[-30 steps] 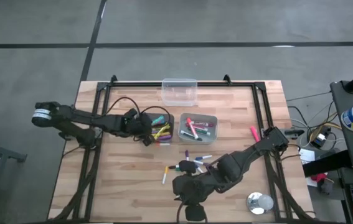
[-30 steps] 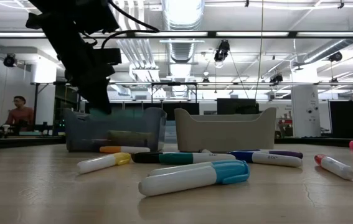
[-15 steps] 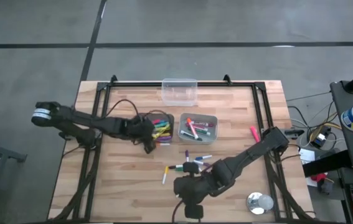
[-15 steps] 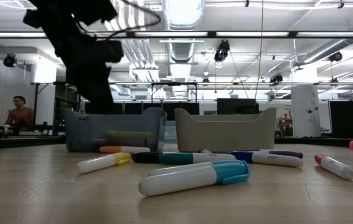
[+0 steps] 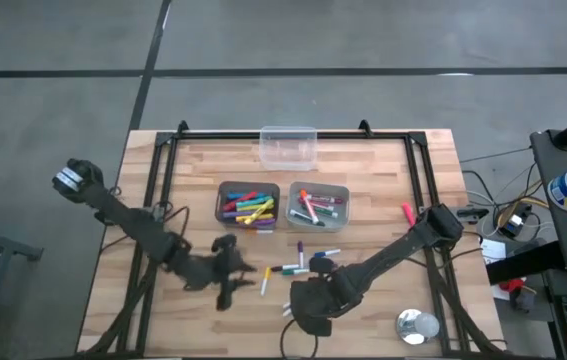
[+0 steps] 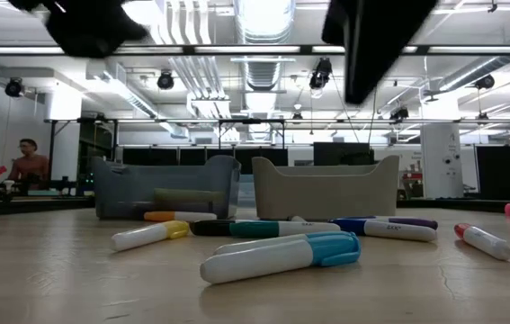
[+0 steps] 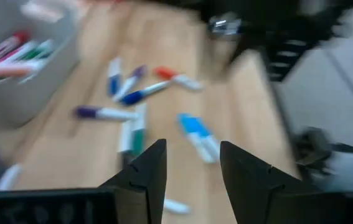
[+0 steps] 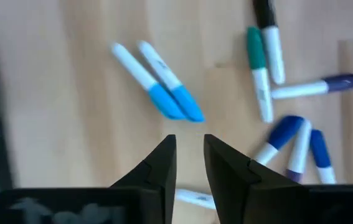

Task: Pick & Place Markers
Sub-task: Put the large pink highlighter pen into the black bin

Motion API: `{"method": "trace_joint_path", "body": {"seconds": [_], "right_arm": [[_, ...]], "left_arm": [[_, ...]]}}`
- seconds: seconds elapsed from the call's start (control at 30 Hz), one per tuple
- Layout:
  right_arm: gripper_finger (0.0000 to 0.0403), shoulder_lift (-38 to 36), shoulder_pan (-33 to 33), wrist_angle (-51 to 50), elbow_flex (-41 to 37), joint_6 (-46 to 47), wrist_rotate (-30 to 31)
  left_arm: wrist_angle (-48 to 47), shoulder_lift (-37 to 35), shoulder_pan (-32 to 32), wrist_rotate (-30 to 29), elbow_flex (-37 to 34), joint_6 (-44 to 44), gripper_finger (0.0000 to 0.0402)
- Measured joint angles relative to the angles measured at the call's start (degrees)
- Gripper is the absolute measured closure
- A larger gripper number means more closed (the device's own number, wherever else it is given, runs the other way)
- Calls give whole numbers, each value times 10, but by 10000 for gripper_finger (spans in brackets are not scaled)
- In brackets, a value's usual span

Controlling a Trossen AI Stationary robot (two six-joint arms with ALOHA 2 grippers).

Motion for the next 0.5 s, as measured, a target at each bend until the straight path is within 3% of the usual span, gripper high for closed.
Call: {"method": "trace_joint_path", "body": {"seconds": [0.2,0.5], "right_arm": [[337,0,-2,-15,-31,1,7],[340,0,12,-18,-57,26,-21]], "left_arm": [[72,1,-68,-23,0,82,260],[77,1,-71,-24,-4,85,260]]}}
